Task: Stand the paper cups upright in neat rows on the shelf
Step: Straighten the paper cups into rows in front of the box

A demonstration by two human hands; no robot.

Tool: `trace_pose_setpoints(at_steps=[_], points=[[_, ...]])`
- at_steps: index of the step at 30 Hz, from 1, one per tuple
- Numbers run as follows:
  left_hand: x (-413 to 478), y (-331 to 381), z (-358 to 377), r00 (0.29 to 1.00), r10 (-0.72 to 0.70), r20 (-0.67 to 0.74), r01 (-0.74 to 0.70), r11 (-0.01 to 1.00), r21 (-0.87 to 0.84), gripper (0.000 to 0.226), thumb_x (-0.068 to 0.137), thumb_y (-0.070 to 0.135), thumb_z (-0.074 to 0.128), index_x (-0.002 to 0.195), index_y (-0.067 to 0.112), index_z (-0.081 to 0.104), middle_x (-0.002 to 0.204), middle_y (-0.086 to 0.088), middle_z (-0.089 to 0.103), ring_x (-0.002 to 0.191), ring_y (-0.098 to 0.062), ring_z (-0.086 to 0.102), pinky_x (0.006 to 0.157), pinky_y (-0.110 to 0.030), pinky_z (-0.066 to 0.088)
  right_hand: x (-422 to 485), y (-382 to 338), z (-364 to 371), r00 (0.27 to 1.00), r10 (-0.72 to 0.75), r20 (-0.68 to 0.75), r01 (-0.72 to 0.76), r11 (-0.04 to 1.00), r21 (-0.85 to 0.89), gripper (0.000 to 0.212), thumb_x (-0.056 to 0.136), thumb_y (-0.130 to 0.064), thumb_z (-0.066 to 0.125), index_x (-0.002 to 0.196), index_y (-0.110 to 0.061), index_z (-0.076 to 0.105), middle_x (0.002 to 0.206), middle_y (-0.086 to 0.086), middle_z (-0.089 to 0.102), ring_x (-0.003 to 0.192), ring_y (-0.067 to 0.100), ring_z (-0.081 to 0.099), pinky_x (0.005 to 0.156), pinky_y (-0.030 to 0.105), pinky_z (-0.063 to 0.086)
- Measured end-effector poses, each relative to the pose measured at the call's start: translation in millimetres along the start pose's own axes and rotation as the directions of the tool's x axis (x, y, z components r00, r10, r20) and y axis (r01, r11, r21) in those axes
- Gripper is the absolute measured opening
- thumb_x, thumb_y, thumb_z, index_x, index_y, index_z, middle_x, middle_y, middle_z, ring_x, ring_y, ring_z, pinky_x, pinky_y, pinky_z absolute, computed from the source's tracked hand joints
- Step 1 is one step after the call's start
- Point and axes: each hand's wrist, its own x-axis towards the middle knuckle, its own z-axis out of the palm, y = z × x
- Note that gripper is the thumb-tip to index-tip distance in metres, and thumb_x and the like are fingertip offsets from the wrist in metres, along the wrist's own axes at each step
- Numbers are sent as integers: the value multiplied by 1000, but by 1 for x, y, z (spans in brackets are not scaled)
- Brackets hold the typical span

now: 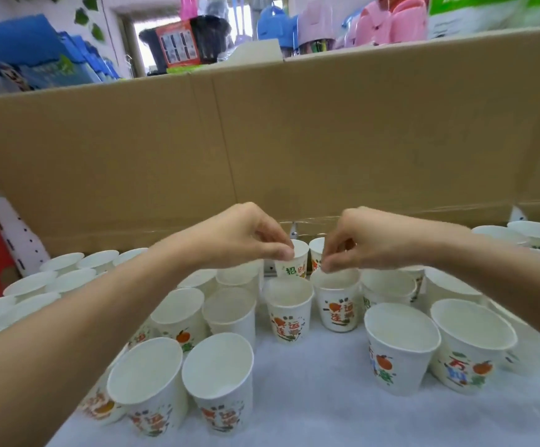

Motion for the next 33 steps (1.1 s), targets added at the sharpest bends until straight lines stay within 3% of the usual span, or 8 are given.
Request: trace_pose_setpoints(at_steps=[4, 8, 14, 20, 25, 28, 30, 33], points=[[31, -8, -5, 997, -46, -58, 53, 990, 128, 11, 86, 29, 69, 94, 27, 76, 88, 16, 73, 80, 1, 66, 68, -11, 48, 23, 23, -13, 989, 72, -127, -83, 993, -79, 9, 87, -28, 68, 91, -25, 76, 85, -14, 72, 75, 1, 63, 68, 22, 53], [64, -21, 18, 998, -62, 23, 46, 894, 446, 22, 80, 41, 73, 99, 32, 75, 99, 18, 72, 91, -5, 61, 92, -33, 41, 50, 38, 0, 992, 118, -47, -125, 973, -194, 13, 86, -33, 69, 96, -26, 74, 95, -12, 72, 81, 8, 65, 75, 31, 56], [73, -36, 31, 995, 75, 64, -98, 826, 554, 19, 83, 38, 70, 99, 29, 74, 99, 15, 72, 85, -5, 55, 78, -30, 26, 62, 45, 15, 998, 62, 15, -56, 960, -275, 14, 84, -34, 71, 94, -25, 73, 87, -12, 67, 77, 8, 61, 57, 20, 40], [71, -48, 26, 990, 123, 75, -143, 786, 602, 14, 85, 34, 67, 97, 30, 73, 95, 16, 71, 89, -6, 57, 77, -31, 25, 61, 53, 13, 999, -37, 29, 46, 897, -439, 4, 85, -26, 67, 87, -28, 71, 75, -17, 53, 84, 14, 59, 52, 23, 33], [73, -50, 28, 991, 110, 76, -133, 792, 596, 17, 85, 37, 67, 100, 31, 71, 98, 17, 70, 94, -6, 58, 80, -32, 29, 59, 54, 12, 996, -67, 60, 88, 872, -481, 7, 87, -26, 66, 91, -28, 72, 89, -11, 66, 90, 15, 61, 53, 21, 33], [68, -42, 19, 998, 68, 7, -63, 866, 495, 25, 86, 44, 64, 108, 33, 69, 106, 17, 69, 102, -4, 59, 92, -34, 34, 55, 48, 6, 1000, -17, 26, 26, 898, -439, 25, 88, -35, 66, 113, -31, 68, 107, -10, 65, 100, 13, 58, 71, 28, 46], [54, -32, 7, 998, 42, -48, -25, 952, 305, 26, 86, 48, 63, 106, 33, 71, 105, 18, 70, 101, -1, 62, 98, -33, 40, 44, 40, -3, 1000, -2, -16, -3, 958, -288, 33, 87, -45, 65, 118, -33, 66, 112, -13, 65, 104, 10, 58, 84, 33, 50], [24, -12, -2, 996, 10, 85, -24, 986, 165, 45, 77, 65, 62, 107, 33, 71, 102, 20, 70, 96, 5, 62, 91, -23, 47, 14, 22, -11, 995, 59, 82, -60, 998, 10, 51, 76, -61, 68, 121, -39, 61, 118, -23, 60, 108, 0, 55, 94, 27, 47]])
